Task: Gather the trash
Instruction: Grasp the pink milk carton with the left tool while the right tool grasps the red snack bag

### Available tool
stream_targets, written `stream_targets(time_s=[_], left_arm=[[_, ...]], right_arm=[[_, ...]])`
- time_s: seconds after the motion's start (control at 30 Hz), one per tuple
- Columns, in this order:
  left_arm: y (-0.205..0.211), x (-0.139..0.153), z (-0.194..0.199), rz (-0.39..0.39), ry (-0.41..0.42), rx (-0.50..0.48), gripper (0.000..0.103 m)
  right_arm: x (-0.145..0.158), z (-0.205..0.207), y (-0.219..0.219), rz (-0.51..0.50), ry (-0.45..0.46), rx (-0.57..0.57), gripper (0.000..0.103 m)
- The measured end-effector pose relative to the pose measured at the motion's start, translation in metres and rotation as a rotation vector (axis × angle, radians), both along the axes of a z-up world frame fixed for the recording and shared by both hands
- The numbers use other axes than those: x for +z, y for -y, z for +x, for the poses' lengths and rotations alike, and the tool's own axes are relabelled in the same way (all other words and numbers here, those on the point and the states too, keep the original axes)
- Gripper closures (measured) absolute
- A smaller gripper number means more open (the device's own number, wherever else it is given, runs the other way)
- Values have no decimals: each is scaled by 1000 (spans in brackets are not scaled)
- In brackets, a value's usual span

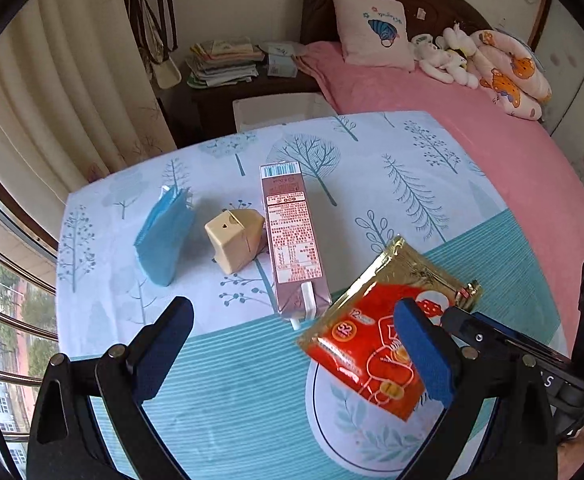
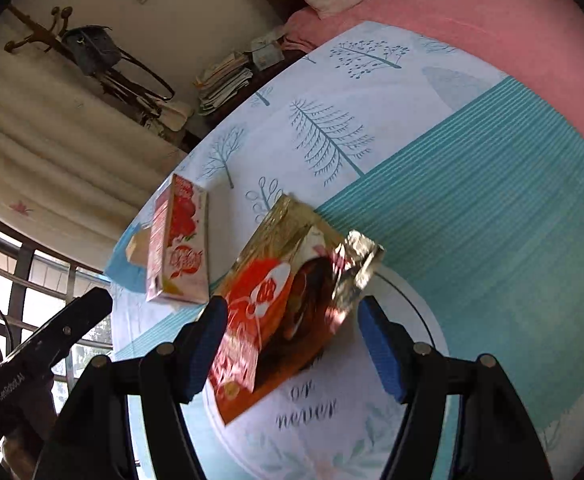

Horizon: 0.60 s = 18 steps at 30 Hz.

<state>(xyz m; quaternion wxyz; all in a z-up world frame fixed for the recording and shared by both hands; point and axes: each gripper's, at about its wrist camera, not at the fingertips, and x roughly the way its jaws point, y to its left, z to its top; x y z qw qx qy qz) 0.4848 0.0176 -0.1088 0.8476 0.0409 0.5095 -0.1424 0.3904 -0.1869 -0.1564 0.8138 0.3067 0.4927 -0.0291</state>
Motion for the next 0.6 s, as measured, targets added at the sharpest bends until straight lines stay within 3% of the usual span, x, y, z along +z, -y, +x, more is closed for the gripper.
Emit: stream_targets(time_s=[0.23,0.33,0.37,0.4,0.5,0.6], left_arm=[[6,-18,19,13,-36,11,4],[5,-27,28,2,-76,28,4],[5,-31,32,5,-87,34,4],[5,-34,35,11,-97,36,4],[9,-45,42,28,-130,31,6],[14,-59,48,36,-167,21,20]], right_arm=[[-19,18,-9,0,-6,29,35],[-19,19,-18,-48,33,54,38],[-21,21,-22,-65,32,66,45],[-21,22,-25,-88,34,80,60],[-24,25,-30,-92,22,120,85],[-27,25,-31,-69,8,148,96]])
